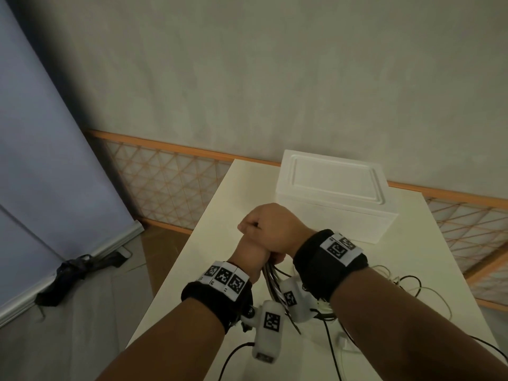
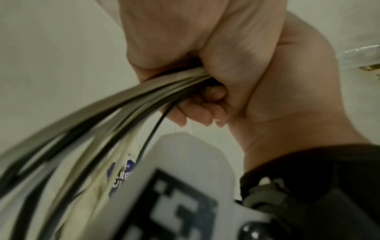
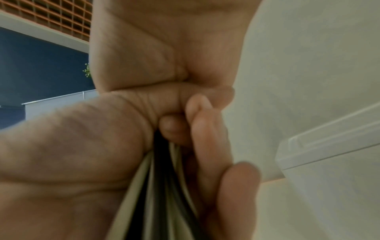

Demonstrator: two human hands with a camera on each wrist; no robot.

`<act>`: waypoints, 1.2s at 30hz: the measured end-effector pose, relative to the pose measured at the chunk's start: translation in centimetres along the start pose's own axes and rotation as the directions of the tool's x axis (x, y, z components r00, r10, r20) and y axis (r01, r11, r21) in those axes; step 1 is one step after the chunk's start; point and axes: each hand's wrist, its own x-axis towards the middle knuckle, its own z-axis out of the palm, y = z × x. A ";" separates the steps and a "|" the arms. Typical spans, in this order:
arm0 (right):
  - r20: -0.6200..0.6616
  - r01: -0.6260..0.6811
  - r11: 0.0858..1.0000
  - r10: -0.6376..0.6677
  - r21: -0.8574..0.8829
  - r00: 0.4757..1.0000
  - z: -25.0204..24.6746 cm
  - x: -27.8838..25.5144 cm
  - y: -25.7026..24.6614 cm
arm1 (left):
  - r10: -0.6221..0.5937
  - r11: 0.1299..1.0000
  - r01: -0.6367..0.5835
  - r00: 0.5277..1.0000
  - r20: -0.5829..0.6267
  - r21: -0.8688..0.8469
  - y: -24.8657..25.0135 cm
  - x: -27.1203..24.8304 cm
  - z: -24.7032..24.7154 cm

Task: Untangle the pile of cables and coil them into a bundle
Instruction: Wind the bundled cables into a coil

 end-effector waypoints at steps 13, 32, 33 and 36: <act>0.062 -0.187 0.917 0.176 0.351 0.982 -0.7 -0.1 -0.5 | -0.072 0.997 0.071 0.994 0.083 0.016 -0.2 0.9 -1.8; 0.007 -0.034 0.970 0.033 0.241 0.999 -0.6 0.8 -1.3 | -0.038 0.999 0.038 0.999 0.017 0.010 -0.5 0.4 -2.1; -0.036 -0.035 0.928 0.052 0.372 0.998 -0.7 0.7 -1.1 | -0.032 0.999 0.033 0.999 0.011 -0.025 -0.2 0.4 -2.1; -0.115 -0.089 0.794 0.197 0.601 0.974 -0.3 -0.2 -0.8 | 0.015 0.985 -0.021 0.999 -0.032 -0.171 0.6 1.1 -2.7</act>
